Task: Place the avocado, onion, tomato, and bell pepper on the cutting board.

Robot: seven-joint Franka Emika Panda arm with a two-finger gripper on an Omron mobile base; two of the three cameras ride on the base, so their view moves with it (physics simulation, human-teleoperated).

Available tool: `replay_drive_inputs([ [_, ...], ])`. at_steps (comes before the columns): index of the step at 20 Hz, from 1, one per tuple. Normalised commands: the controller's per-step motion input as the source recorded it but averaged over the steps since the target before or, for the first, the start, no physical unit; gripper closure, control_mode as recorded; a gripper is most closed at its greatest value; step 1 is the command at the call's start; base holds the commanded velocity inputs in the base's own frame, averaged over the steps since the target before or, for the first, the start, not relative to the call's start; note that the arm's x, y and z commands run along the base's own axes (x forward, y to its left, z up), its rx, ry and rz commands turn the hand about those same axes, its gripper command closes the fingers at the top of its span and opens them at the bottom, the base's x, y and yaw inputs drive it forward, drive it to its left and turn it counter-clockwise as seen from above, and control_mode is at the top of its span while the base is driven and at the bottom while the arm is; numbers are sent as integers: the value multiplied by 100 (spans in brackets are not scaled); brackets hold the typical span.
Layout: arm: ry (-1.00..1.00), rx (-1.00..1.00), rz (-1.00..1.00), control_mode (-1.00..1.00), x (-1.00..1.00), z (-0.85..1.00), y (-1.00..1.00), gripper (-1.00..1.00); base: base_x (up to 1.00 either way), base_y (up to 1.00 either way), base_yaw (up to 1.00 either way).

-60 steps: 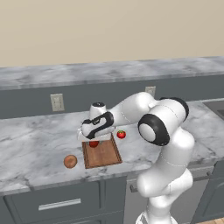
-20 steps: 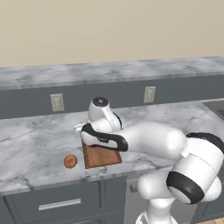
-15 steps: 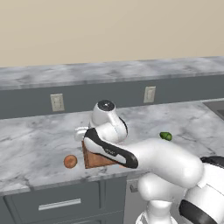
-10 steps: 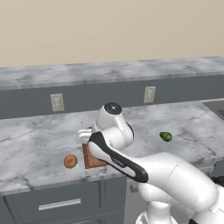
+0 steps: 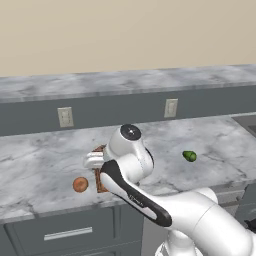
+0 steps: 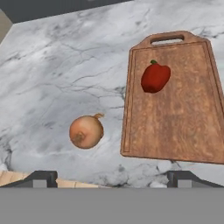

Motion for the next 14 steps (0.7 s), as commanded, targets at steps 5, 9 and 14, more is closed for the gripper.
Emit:
replay_drive_inputs([
  [5,0,0,0,-100,0,11,32,-100,0,0,0],
  [9,7,0,0,-100,1,5,23,-100,0,0,0],
  [14,2,0,0,-100,0,0,15,-100,0,0,0],
])
